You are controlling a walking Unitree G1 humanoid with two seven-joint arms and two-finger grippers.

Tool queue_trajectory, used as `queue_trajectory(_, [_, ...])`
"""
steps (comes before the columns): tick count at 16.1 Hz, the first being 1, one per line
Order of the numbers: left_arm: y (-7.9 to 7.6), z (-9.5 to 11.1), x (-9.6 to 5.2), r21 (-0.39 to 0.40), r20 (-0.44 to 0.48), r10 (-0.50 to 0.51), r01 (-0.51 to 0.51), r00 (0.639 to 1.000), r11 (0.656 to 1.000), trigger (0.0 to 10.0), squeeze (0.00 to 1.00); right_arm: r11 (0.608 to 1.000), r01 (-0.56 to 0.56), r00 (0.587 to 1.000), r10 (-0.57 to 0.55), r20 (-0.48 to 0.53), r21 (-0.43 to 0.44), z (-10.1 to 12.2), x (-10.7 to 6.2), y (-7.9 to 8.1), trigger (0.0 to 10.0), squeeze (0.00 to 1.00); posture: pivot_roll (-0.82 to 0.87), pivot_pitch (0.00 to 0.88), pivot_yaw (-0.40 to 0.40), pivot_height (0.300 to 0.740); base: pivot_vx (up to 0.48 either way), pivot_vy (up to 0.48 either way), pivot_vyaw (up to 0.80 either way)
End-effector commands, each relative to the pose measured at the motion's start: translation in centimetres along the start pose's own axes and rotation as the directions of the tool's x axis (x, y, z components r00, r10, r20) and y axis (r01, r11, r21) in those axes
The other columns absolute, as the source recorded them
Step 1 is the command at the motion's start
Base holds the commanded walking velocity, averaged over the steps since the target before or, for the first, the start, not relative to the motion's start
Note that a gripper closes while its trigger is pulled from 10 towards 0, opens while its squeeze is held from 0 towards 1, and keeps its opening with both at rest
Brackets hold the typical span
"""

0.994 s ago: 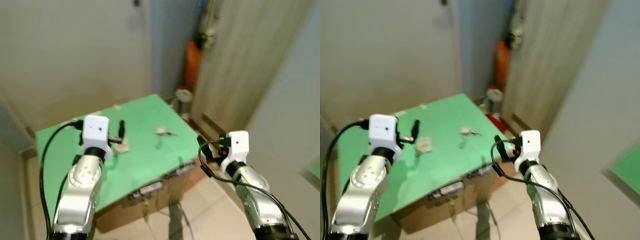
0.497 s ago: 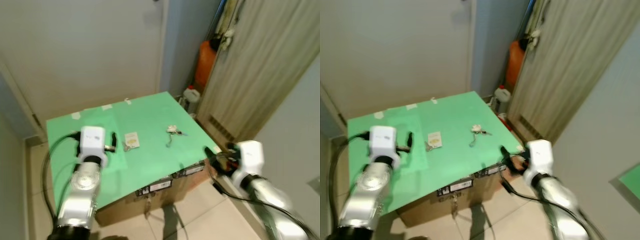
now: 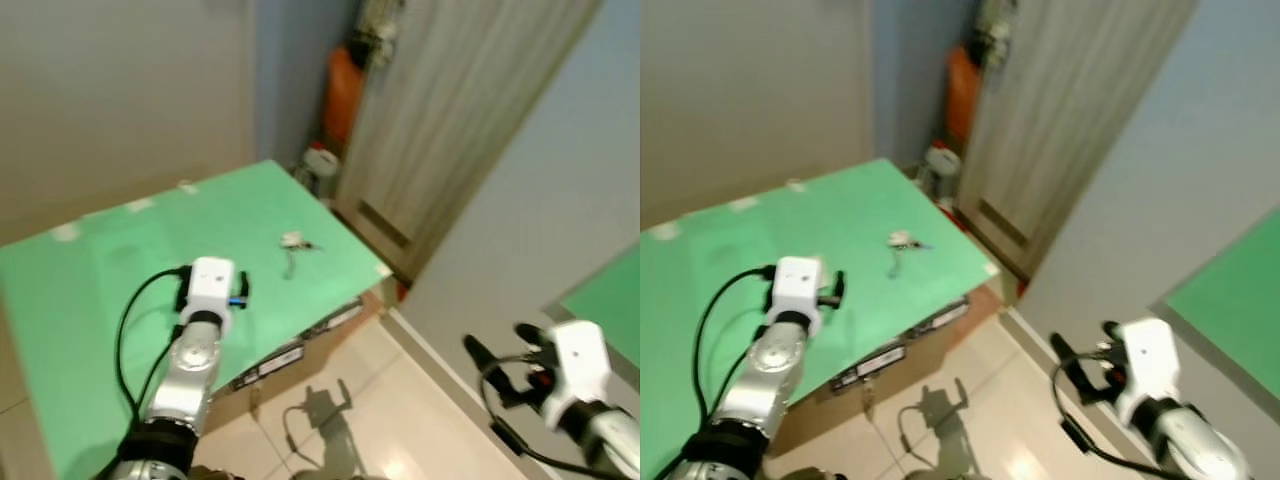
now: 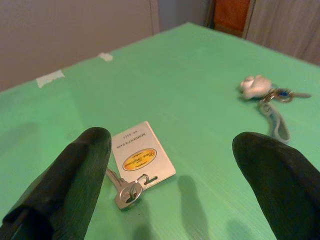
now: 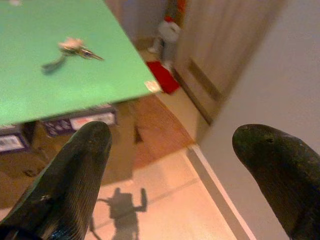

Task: Hang keys on a hook

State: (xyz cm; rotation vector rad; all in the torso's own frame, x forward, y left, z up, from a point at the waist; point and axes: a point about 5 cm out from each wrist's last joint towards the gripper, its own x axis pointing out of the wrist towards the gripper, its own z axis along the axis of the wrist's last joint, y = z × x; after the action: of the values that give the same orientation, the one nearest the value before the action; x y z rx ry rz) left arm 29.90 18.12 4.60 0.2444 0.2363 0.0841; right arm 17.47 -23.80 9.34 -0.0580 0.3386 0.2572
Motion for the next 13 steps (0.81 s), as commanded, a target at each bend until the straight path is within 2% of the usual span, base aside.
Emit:
queue_trajectory(1, [-0.3, 0.2, 0.3, 0.006, 0.009, 0.016, -0.016, 1.000, 1.000, 10.0, 0.00, 1.000, 0.011, 1.000, -0.011, 0.002, -0.012, 0.6, -0.8, -0.6, 10.0, 0.00, -0.28, 0.130, -0.146, 0.740, 0.000, 0.000, 0.00])
queue_trajectory(3, [-0.1, -0.1, 0.4, 0.007, 0.002, 0.048, -0.048, 0.999, 0.999, 10.0, 0.00, 1.000, 0.020, 0.999, -0.021, -0.027, -0.014, 0.4, -1.7, -0.8, 10.0, 0.00, -0.29, 0.138, -0.152, 0.740, 0.000, 0.000, 0.00])
queue_trajectory(7, [0.1, -0.3, 0.5, 0.015, 0.017, 0.074, -0.074, 0.997, 0.997, 10.0, 0.00, 1.000, 0.018, 0.998, -0.018, -0.052, -0.009, 0.3, -2.4, -0.8, 10.0, 0.00, -0.29, 0.145, -0.159, 0.740, 0.000, 0.000, 0.00])
queue_trajectory(13, [1.9, -2.1, 0.3, -0.014, -0.056, 0.158, -0.159, 0.986, 0.987, 10.0, 0.00, 1.000, -0.002, 0.995, 0.001, -0.098, -0.010, 0.1, -3.0, -0.8, 10.0, 0.00, -0.29, 0.155, -0.181, 0.740, 0.000, 0.000, 0.00])
